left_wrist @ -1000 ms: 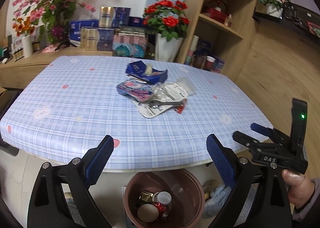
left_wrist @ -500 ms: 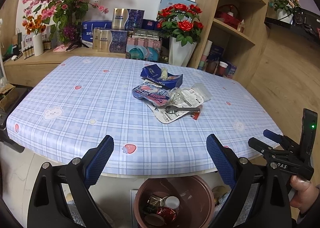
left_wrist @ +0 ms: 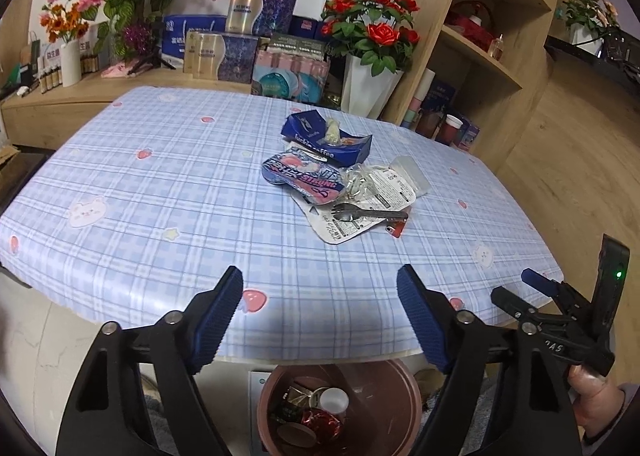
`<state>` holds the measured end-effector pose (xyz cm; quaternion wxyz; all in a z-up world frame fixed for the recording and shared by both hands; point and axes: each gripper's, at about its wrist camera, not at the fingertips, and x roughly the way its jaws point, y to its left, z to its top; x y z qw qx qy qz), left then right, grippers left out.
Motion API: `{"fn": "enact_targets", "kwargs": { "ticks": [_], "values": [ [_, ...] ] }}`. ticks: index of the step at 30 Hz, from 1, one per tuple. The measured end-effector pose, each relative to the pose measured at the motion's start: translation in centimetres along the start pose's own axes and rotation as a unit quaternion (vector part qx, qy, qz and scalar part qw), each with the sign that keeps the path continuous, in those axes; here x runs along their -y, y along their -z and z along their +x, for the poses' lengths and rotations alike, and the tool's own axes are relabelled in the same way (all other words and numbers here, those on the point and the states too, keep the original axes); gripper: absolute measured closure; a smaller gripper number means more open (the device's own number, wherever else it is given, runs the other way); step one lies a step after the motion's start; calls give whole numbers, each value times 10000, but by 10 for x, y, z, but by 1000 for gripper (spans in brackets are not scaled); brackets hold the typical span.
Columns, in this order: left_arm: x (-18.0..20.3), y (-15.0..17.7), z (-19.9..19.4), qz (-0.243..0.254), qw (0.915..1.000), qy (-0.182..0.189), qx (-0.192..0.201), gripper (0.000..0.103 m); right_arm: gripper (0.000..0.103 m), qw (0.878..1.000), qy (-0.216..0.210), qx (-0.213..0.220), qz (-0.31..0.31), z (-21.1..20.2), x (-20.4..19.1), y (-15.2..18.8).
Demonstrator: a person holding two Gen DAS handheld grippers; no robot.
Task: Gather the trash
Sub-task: 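Grasp the blue-and-pink snack wrapper with the left tool and lift it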
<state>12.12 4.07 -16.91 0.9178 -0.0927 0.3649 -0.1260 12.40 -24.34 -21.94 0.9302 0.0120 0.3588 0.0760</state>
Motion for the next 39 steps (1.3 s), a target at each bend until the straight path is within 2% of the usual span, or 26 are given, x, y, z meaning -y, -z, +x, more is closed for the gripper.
{"fn": "enact_targets", "kwargs": {
  "ticks": [6,10,13,18,25,27,29,32,33,34,37,39],
  "values": [
    [-11,-24,42,-502,9979,306,-275,38,6,9999,78,-27,78,22,11,-12],
    [-25,-46,80,-919,9938,480,-402,49,6,9999,111,-43,95,39,16,-23],
    [-38,-60,113,-1294,9880,605,-579,54,6,9999,135,-54,63,53,17,-32],
    [-64,-73,162,-1898,9771,569,-775,59,6,9999,126,-66,26,74,18,-49],
    [-85,-77,199,-2376,9641,708,-952,62,6,9999,34,-156,-41,103,17,-71],
    [-89,-77,208,-2531,9586,847,-991,62,6,9998,-2,-170,-50,109,16,-76],
    [-93,-76,220,-2744,9483,1156,-1099,62,6,9998,-38,-179,-75,113,14,-79],
    [-95,-79,226,-2893,9420,1309,-1084,64,6,9997,-99,-187,-151,118,9,-85],
    [-94,-80,227,-2862,9428,1303,-1111,80,6,9995,-147,-181,-196,120,6,-88],
    [-92,-82,225,-2749,9464,1282,-1107,85,6,9994,-181,-174,-236,121,4,-90],
    [-87,-88,213,-2459,9563,1298,-902,96,6,9983,-300,-112,-476,122,-8,-98],
    [-87,-92,203,-2390,9589,1324,-761,99,7,9973,-410,-95,-607,124,-17,-104]
  ]
}}
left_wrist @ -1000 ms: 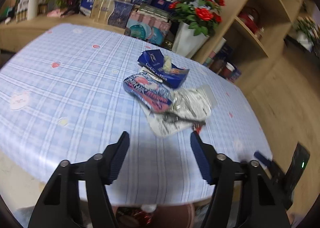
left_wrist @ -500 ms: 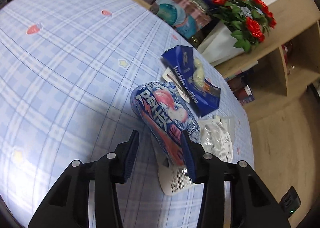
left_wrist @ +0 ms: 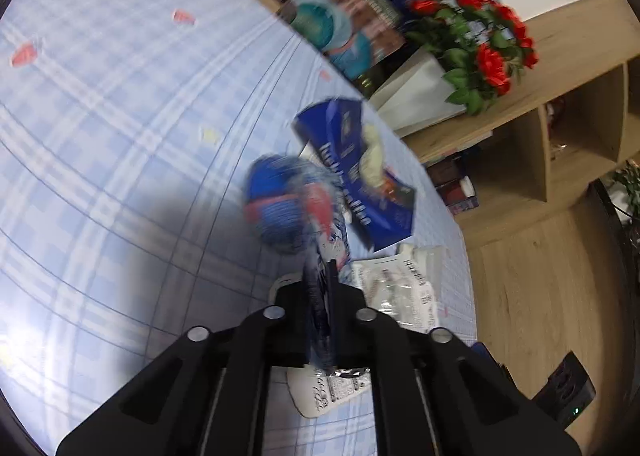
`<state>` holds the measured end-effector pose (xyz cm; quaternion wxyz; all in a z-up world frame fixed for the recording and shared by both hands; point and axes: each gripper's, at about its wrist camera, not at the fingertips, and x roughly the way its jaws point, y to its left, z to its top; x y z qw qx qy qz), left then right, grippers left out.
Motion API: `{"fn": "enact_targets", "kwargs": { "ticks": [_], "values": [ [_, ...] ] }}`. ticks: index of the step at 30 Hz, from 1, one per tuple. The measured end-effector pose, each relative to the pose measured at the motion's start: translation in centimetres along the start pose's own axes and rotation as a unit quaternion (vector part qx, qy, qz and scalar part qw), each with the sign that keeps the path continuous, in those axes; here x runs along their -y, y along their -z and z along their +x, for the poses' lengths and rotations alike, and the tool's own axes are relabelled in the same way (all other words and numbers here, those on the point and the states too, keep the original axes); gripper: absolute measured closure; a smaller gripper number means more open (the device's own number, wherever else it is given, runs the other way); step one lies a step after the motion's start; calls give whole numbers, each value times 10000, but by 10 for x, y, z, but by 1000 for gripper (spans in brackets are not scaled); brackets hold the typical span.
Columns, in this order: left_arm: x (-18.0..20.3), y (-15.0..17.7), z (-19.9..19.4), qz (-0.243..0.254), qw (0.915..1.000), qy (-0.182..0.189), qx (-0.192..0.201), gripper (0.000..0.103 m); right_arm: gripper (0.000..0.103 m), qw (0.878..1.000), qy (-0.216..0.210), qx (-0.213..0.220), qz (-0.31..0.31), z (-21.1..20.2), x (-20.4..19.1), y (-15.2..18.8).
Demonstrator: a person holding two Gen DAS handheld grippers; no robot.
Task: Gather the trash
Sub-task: 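Grasp the blue-and-pink snack wrapper with the left tool and lift it, then carry the wrapper over the brown bin and open the left tool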
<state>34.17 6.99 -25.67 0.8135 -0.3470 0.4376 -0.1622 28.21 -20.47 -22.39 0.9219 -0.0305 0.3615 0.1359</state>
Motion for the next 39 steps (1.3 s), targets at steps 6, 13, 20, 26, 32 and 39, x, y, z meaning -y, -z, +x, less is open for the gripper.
{"fn": "enact_targets", "kwargs": {
  "ticks": [6,13,20,26,32,39],
  "values": [
    [25,1,-34,640,9971,-175,369,99,23,9988,-343,-99,-342,16,-27,-20],
    [36,6,-75,1156,9879,-669,785,99,30,9970,-467,-482,-396,54,-56,-36],
    [36,19,-108,1416,9801,-934,1032,99,51,9943,-88,-889,-579,85,-73,-37],
    [40,30,-125,1495,9785,-916,1087,99,69,9956,-53,-696,-632,64,-72,-39],
    [52,47,-141,1661,9757,-861,1139,99,72,9986,-189,-325,-377,21,-58,-38],
    [66,70,-159,1759,9747,-803,1122,99,72,9994,-239,-120,-233,-26,-50,-21]
  ]
}}
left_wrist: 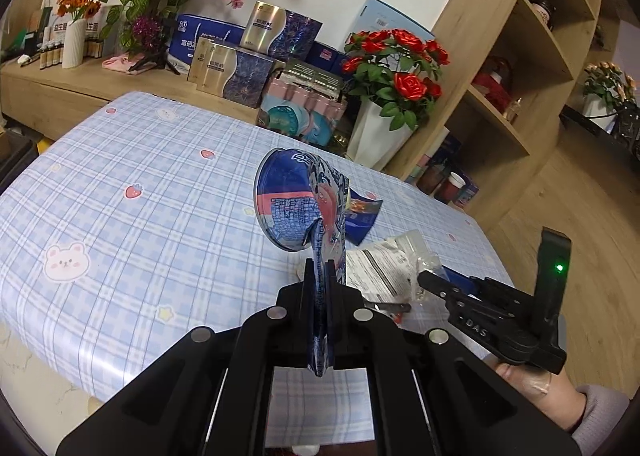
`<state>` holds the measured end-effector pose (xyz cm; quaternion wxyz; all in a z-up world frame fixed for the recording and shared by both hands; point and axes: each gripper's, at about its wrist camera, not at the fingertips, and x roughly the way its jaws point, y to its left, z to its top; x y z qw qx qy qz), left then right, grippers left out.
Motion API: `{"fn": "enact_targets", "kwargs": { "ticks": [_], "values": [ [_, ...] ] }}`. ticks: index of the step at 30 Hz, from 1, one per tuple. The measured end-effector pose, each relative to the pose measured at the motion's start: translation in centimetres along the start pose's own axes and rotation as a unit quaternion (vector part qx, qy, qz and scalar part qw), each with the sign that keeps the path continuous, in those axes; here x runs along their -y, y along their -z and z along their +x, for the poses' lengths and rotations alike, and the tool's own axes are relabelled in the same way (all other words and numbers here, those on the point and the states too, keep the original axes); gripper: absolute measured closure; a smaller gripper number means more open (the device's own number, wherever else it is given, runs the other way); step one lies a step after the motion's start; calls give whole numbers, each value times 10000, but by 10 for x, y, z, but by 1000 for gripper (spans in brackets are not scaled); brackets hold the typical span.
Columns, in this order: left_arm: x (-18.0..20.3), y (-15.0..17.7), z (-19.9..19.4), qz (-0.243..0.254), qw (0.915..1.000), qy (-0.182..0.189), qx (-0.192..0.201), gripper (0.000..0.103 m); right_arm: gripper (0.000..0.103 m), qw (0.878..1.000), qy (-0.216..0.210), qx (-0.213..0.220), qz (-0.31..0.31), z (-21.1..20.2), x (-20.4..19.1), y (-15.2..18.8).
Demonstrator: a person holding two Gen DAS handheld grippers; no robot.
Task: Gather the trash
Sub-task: 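Carry the wrapper over the brown bin and open the left tool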
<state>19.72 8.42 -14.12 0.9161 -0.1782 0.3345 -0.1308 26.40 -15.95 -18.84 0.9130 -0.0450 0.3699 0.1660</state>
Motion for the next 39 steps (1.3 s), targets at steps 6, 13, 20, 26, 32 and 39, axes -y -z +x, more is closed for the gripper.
{"fn": "enact_targets", "kwargs": {
  "ticks": [6,13,20,26,32,39],
  "values": [
    [18,15,-28,160,9998,60,44,99,72,9997,-80,161,156,-43,-4,27],
    [32,36,-60,220,9997,109,60,99,72,9992,-164,316,169,-94,-17,64],
    [39,60,-86,247,9995,170,68,99,72,9990,-281,311,181,-125,-28,99],
    [43,78,-97,309,9993,229,-14,99,72,9988,-369,159,285,-133,-33,124],
    [41,88,-95,234,9993,278,-119,99,68,9986,-409,33,331,-131,-39,135],
    [44,92,-94,253,9992,276,-151,99,34,9983,-218,344,414,-138,-37,133]
  ]
}}
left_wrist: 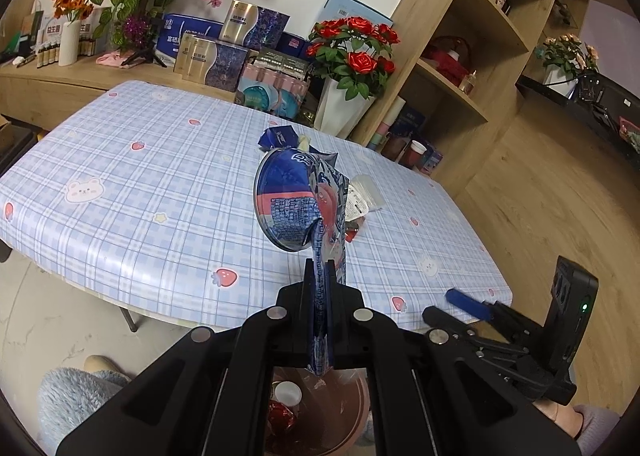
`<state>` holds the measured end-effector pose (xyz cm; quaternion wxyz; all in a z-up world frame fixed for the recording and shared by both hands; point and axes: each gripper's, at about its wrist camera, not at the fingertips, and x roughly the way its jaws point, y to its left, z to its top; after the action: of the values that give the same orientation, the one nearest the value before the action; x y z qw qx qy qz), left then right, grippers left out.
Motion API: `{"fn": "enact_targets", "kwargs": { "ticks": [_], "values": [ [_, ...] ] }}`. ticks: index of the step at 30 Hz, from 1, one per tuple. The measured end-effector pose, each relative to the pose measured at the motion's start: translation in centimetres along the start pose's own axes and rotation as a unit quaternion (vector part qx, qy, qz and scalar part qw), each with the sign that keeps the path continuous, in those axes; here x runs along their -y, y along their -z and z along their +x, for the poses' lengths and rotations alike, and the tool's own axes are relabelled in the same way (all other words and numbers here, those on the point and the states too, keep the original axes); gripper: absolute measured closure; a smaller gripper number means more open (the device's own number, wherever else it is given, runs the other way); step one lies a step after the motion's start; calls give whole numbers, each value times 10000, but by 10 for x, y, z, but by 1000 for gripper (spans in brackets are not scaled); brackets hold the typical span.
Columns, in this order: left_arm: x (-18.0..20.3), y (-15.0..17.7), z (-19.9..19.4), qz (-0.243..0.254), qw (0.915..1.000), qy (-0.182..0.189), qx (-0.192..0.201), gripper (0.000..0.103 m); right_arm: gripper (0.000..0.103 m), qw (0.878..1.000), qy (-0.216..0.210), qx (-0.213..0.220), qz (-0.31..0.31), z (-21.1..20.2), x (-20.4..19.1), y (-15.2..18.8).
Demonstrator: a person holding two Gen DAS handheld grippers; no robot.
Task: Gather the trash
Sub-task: 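Carry the wrapper over the brown bin and open the left tool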
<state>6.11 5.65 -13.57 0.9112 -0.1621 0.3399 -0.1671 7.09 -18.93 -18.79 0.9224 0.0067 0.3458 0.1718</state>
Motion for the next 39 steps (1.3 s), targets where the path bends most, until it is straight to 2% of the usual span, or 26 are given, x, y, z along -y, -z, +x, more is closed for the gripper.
{"fn": "enact_targets", "kwargs": {
  "ticks": [4,8,17,29,34,35,36,37,39],
  "values": [
    [6,1,-1,139,9999,-18,9,99,13,9991,344,260,47,-9,7,-5],
    [13,3,-1,262,9997,15,9,99,6,9963,684,512,113,-18,14,-11],
    [24,15,5,497,9986,112,-153,99,6,9921,992,758,126,-28,24,-15],
    [34,28,16,649,9968,254,-402,99,6,9913,1041,767,259,-29,36,-7],
    [38,32,21,707,9954,425,-482,98,6,9907,1053,777,365,-29,41,-3],
    [38,32,22,696,9953,464,-478,97,6,9907,1058,768,378,-29,42,-3],
    [39,33,23,694,9953,482,-477,91,6,9906,1070,764,390,-29,43,-2],
    [40,33,24,690,9953,484,-473,78,6,9904,1081,765,406,-30,44,-1],
    [39,32,23,665,9959,467,-398,69,6,9901,1097,764,422,-30,47,-1]
  ]
}}
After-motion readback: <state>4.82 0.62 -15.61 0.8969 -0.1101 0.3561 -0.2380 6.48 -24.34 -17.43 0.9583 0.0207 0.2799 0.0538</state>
